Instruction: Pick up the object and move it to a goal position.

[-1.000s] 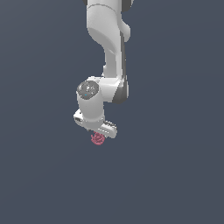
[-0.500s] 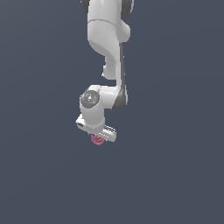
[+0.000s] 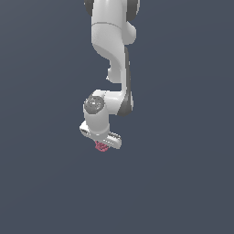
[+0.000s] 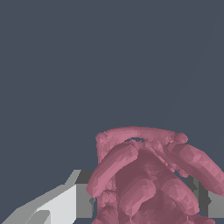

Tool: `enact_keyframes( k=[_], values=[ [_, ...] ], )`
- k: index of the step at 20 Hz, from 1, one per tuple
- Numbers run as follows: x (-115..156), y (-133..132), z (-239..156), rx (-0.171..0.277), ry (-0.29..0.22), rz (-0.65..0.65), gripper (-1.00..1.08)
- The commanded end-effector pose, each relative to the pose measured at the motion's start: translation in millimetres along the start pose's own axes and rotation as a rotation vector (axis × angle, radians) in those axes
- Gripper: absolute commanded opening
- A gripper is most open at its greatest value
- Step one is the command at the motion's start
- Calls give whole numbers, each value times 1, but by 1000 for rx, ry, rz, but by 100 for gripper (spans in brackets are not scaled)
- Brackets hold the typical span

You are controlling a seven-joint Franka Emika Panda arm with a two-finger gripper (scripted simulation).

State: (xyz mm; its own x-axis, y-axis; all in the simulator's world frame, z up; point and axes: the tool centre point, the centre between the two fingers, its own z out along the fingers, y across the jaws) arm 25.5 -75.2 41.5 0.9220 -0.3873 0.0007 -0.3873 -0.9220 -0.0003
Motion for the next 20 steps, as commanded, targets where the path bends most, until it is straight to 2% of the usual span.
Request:
enact_keyframes(
  k=[1,11,20],
  values=[
    [0,0,1,0,-1,0,-100],
    [4,0,-17,0,0,0,-100],
    [18,0,-82,0,0,0,-100]
  ],
)
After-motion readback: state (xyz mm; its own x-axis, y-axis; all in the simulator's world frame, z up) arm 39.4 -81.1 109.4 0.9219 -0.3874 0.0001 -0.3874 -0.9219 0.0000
